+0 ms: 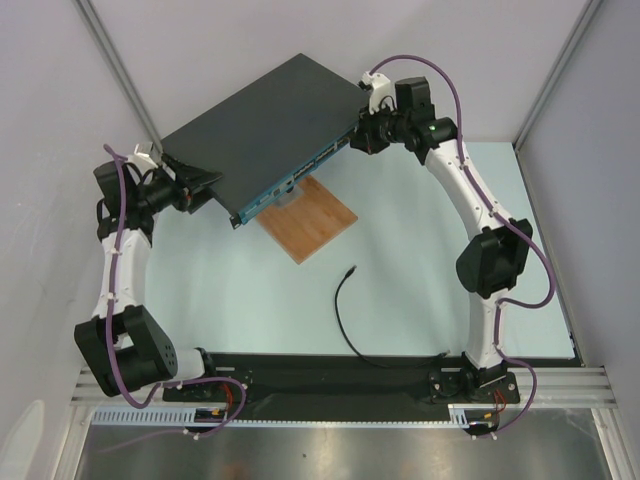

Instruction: Insert the plug into the switch port

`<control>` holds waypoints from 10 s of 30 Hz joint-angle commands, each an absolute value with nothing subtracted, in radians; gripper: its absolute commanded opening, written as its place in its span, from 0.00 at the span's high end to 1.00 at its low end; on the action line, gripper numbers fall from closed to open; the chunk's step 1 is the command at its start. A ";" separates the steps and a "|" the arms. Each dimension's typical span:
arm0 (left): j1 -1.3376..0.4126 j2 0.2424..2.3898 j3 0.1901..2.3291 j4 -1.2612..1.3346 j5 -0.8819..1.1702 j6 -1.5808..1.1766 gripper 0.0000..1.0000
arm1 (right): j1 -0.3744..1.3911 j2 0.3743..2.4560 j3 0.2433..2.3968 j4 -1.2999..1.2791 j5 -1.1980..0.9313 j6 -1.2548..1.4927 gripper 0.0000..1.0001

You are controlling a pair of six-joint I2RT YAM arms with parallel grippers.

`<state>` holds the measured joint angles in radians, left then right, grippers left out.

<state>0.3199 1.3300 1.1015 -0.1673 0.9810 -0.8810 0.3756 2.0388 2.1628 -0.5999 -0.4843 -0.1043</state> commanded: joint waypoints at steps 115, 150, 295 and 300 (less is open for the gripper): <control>-0.425 1.147 1.347 -0.299 0.888 -0.153 0.18 | 0.626 1.404 1.670 -1.072 -0.979 -0.523 1.00; -0.442 1.083 1.236 -0.176 0.762 -0.333 0.09 | 0.745 1.316 1.579 -0.741 -0.385 -0.362 1.00; -0.111 1.275 1.377 0.345 0.907 -0.790 0.32 | 0.617 1.454 1.805 -0.731 -0.494 -0.243 1.00; 0.053 1.154 1.336 0.164 0.838 -0.660 0.29 | 0.650 1.554 1.926 -0.911 -0.405 -0.314 1.00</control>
<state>-0.0177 1.2537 1.3220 0.2718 0.8898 -0.7715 0.6327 1.5120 1.8454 -0.7547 -0.5137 -0.2169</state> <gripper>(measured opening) 0.706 0.044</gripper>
